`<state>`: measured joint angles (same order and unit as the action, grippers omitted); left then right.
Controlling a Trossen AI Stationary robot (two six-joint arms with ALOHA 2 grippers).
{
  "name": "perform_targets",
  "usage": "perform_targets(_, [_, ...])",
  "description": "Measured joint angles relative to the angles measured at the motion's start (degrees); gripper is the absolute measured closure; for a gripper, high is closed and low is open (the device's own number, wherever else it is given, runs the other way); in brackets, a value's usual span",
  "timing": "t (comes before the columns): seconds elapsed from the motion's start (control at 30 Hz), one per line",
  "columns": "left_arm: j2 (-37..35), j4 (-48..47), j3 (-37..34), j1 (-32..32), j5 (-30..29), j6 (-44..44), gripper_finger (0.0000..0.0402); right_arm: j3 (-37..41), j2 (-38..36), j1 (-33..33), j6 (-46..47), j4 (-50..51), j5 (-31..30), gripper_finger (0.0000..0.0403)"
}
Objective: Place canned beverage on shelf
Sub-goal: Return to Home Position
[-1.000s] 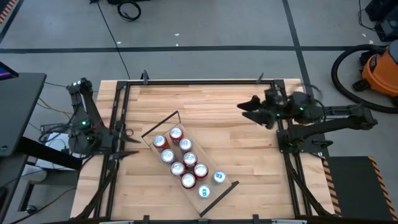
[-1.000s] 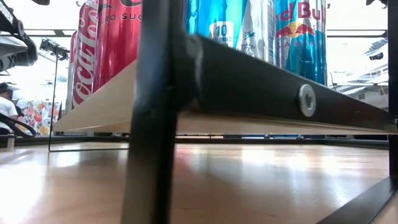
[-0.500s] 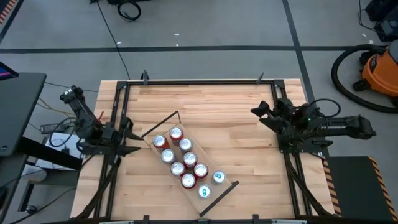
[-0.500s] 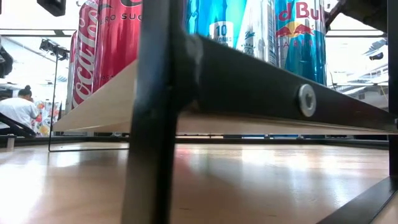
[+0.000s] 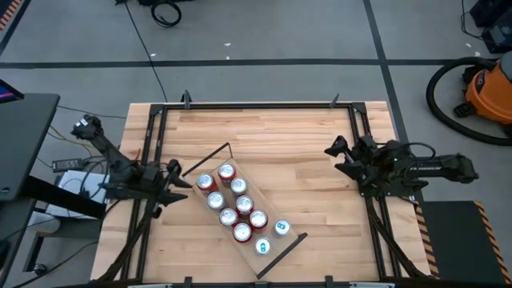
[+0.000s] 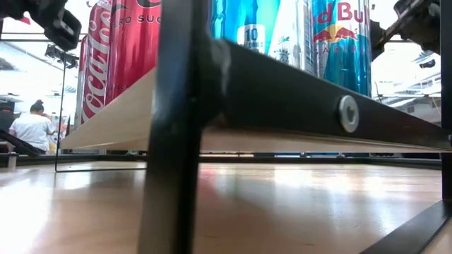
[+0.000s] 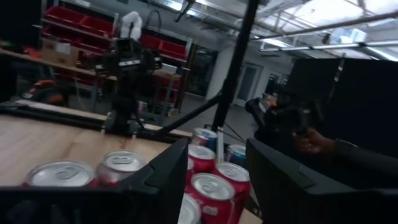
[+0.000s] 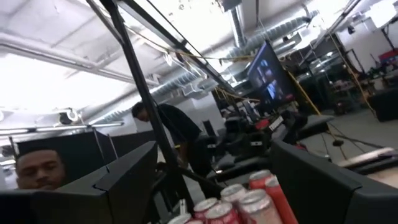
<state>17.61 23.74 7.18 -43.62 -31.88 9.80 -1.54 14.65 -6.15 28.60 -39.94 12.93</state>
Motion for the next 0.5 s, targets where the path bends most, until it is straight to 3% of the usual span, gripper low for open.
perform_targets(0.1, [0.0, 0.3, -0.3, 2.1, 0.7, 0.9, 0.0230, 1.1, -0.9, -0.1, 1.5, -1.2, 0.8, 0.0080])
perform_targets(0.3, [0.0, 0.8, -0.3, 8.1, 9.4, 2.1, 0.0230, 1.2, -4.1, -0.2, -4.7, -2.6, 4.7, 0.0080])
perform_targets(0.37, [0.0, 0.7, -0.3, 9.9, 12.8, 2.6, 0.0230, 1.2, -4.6, -0.2, -9.8, -1.5, 1.6, 0.0080])
perform_targets(0.5, [0.0, 0.3, -0.4, 12.6, 15.2, 3.1, 0.0230, 1.2, -4.6, -0.2, -13.4, 4.3, -11.7, 0.0080])
